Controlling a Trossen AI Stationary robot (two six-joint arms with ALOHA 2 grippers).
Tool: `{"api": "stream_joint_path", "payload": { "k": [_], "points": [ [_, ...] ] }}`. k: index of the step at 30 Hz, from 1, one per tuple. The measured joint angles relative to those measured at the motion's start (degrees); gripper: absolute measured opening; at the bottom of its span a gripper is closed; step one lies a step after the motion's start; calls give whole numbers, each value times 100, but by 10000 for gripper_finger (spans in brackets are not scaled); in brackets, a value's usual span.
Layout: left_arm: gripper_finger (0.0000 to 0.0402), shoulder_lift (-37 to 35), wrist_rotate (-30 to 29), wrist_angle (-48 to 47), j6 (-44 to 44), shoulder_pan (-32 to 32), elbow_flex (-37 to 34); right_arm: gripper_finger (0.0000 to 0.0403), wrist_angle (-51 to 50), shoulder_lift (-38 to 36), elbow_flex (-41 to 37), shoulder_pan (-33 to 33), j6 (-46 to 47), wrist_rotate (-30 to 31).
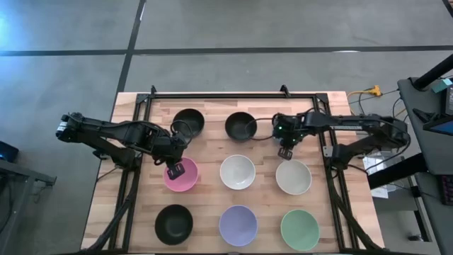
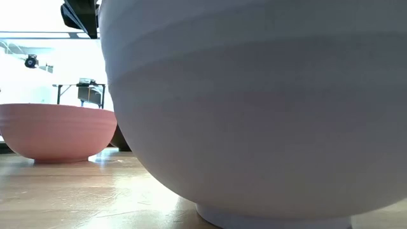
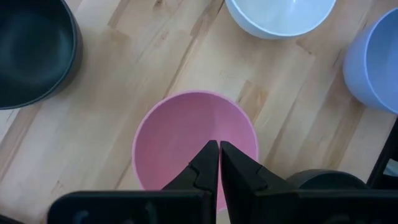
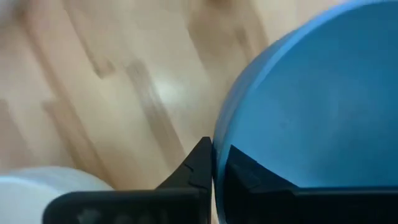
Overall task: Nest bowls inside each other
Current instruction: Stack the blue bowl on top of the left white bowl
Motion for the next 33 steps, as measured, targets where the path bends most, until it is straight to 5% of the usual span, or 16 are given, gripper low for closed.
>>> {"api": "stream_joint_path", "payload": {
  "k": [8,12,19,25,28,33],
  "points": [
    [1,0,15,1,34,0,-9,9,129,-1147,761,136,-43,-14],
    [1,0,-42,7,38,2,-55,9,1177,-1768,857,371,-25,-303],
    [1,4,-66,64,39,2,-244,9,5048,-2355,-239,890,2313,-1261],
    [1,108,-219,148,51,2,-280,9,9296,-1706,-1375,1777,3454,-1538],
    [1,174,-217,151,49,2,-282,9,9241,-1184,-1349,2175,3253,-1999],
    [1,243,-204,151,52,2,-286,9,6250,-318,-248,2799,2305,-2392]
  ]
}}
